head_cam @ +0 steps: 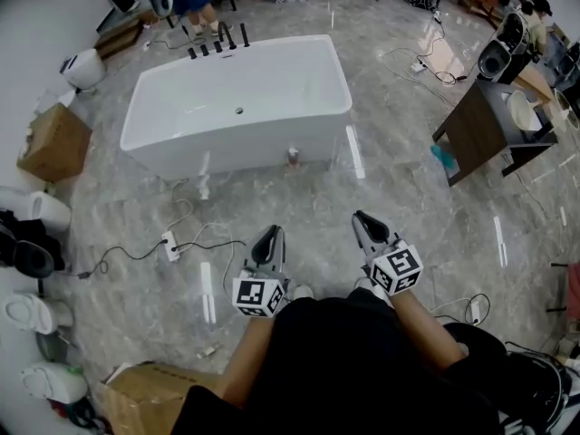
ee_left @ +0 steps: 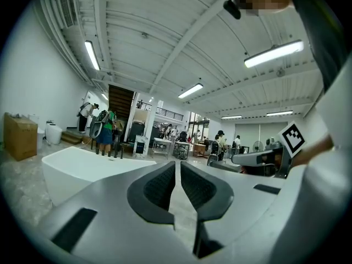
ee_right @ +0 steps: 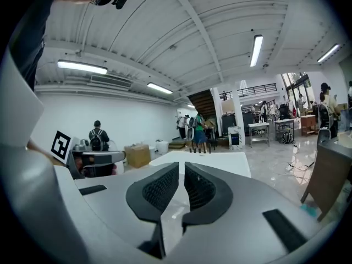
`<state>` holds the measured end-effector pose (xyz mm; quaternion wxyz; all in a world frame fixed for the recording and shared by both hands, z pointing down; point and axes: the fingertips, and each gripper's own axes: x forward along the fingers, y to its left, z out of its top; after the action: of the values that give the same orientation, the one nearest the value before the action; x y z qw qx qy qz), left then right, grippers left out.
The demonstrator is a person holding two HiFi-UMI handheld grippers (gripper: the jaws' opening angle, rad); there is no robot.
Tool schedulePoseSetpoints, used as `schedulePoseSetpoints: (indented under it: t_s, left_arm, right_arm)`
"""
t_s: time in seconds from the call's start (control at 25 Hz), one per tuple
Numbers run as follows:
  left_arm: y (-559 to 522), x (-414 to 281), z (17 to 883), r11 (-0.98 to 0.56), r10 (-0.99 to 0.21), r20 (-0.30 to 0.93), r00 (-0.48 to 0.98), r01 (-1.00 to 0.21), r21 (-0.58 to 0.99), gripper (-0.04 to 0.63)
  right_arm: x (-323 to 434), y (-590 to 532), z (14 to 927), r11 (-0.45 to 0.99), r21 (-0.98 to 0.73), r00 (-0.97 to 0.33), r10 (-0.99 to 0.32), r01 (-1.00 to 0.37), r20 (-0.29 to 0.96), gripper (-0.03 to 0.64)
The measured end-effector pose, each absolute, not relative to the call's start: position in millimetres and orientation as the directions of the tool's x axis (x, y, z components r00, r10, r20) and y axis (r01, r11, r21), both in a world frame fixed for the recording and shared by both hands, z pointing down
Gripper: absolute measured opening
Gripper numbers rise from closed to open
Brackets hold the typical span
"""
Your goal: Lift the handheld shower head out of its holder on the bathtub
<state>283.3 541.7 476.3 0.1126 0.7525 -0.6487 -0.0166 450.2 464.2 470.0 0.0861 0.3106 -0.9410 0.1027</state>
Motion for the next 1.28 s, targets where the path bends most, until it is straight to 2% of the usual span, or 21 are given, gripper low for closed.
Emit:
schedulePoseSetpoints:
  t_s: [0.08,0.16,0.2,0.32,0.4,1.0,1.28]
  left_arm:
    - [546,275,480,-0.126,-0.980,0.126,0.154,-0.971,0.205,0.037]
    - [550,265,485,-0.113,-0.981,0.129,0.144,-0.969,0.218,0.103]
    - [552,260,487,-0.106,-0.982,0.129,0.137,-0.969,0.222,0.129]
    - [558,241,492,-0.072,-0.987,0.126,0.103,-0.970,0.231,0.230]
    - [562,226,495,-0.050,-0.989,0.128,0.081,-0.971,0.232,0.260]
    - [573,184,508,-0.074,-0.983,0.145,0.116,-0.961,0.268,0.270]
    - [572,171,513,-0.029,-0.987,0.147,0.072,-0.962,0.273,0.272]
  right_arm:
    - [446,466,475,0.784,-0.141,-0.789,-0.564,-0.604,0.243,0.024]
    - [440,468,481,0.783,-0.152,-0.788,-0.555,-0.603,0.264,0.142]
    - [437,469,484,0.783,-0.158,-0.788,-0.552,-0.602,0.272,0.173]
    - [427,472,490,0.779,-0.166,-0.786,-0.550,-0.604,0.282,0.196]
    - [418,474,492,0.779,-0.163,-0.784,-0.550,-0.605,0.287,0.196]
    - [364,491,503,0.792,-0.165,-0.790,-0.517,-0.588,0.331,0.201]
    - [360,485,513,0.803,-0.171,-0.795,-0.489,-0.571,0.359,0.201]
